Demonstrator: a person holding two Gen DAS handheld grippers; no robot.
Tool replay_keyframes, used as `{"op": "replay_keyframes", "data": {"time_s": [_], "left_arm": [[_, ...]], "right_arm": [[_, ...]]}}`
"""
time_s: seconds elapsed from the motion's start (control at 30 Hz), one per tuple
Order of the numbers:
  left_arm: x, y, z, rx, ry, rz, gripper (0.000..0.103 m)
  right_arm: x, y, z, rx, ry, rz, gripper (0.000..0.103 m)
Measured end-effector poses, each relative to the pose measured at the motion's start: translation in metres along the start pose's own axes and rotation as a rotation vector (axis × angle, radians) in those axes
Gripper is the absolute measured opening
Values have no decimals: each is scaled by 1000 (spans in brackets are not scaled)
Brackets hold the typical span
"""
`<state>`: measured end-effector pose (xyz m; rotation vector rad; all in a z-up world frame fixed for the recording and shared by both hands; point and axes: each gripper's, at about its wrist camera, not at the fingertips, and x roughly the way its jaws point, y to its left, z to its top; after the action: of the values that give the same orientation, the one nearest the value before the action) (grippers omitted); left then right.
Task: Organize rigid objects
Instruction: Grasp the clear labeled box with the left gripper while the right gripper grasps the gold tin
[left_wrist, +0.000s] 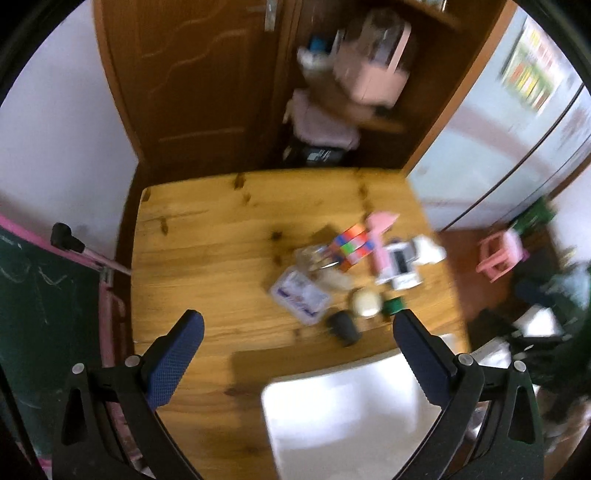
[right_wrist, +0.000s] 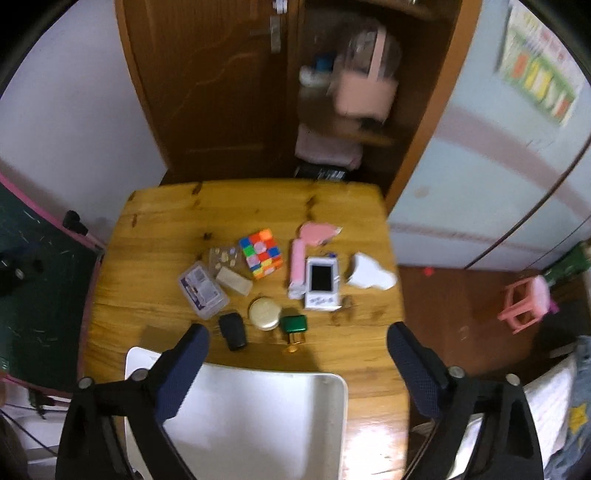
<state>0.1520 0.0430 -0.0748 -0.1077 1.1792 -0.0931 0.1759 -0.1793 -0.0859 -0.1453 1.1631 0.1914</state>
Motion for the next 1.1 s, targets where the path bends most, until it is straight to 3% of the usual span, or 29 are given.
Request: {"op": "replay_keyframes", "data": {"time_s": [0.07, 0.17, 0.37, 0.47, 0.63, 1.1], "left_arm": [[35, -5, 2, 26, 72, 63, 102], [84, -11, 3, 30, 198, 86, 102], [147, -16, 9, -101, 329, 117, 101], [171, -17, 12, -180, 366, 137, 101], [202, -27, 12, -220, 414, 200, 101], [237, -15, 2, -364, 446, 194, 101]], "right_arm": [[23, -3, 5, -7, 26, 14, 92], [58, -6, 10, -33, 65, 44, 92], [114, -14, 12, -62, 128, 107, 91], [137, -16, 13, -71, 174, 121, 86], [160, -20, 13, -56, 216, 160, 86], [177, -17, 10, -99, 253, 187, 86]]}}
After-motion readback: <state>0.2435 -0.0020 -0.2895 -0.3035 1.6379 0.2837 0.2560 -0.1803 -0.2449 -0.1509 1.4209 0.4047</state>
